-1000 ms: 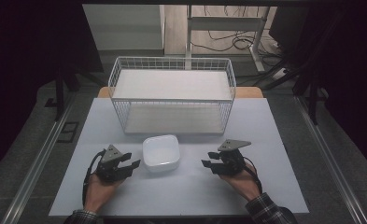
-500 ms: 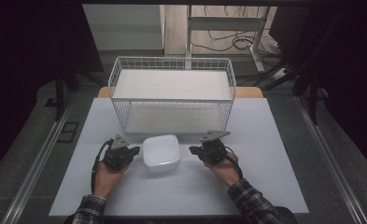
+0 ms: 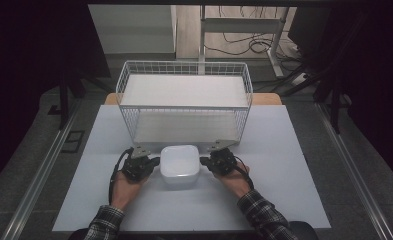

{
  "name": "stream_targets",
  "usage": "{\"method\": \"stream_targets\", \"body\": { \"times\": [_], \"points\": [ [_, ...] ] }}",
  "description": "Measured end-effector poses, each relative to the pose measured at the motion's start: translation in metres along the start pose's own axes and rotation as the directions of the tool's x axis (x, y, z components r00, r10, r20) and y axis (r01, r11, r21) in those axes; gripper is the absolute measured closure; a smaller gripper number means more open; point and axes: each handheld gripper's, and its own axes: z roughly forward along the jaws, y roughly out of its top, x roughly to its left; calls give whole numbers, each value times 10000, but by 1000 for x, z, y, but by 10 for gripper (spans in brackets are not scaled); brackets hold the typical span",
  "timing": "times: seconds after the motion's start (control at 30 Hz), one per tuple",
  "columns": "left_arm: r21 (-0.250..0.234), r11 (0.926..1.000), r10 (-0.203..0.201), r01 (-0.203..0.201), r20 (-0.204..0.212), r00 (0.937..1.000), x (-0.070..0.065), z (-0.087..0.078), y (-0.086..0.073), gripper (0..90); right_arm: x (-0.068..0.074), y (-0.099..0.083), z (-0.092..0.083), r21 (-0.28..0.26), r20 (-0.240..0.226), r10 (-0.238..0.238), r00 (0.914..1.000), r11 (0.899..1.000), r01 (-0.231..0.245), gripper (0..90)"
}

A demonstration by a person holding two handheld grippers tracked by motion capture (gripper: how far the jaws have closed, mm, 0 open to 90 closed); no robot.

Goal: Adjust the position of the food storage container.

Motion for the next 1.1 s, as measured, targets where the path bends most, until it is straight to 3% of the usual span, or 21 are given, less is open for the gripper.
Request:
{"method": "stream_targets", "body": {
  "times": [0.2, 0.63, 0.77, 0.93, 1.0, 1.1],
  "points": [
    [53, 9998, 179, -181, 270, 9995, -11, 3, 2, 900, -4, -6, -9, 124, 115, 267, 9996, 9996, -269, 888],
    [234, 9987, 422, -447, 963, 9945, -41, -4, -3, 900, 7, -29, -41, 354, 115, 512, 9986, 9980, -516, 888],
    [315, 9988, 352, -383, 936, 9950, -47, -8, -6, 900, 16, -35, -50, 373, -65, 410, 9991, 9985, -407, 888],
    [229, 9983, 506, -529, 933, 9944, -47, -10, -7, 900, 23, -38, -52, 401, 194, 182, 9996, 9990, -190, 887],
    [62, 9985, 530, -537, 833, 9951, -46, -17, -10, 857, 22, -38, -60, 63, 531, 147, 9985, 9999, -150, 884],
    [-79, 9985, 544, -540, 696, 9961, -45, -25, -15, 795, 18, -39, -69, -276, 474, 210, 9987, 9994, -197, 854]
  ]
}}
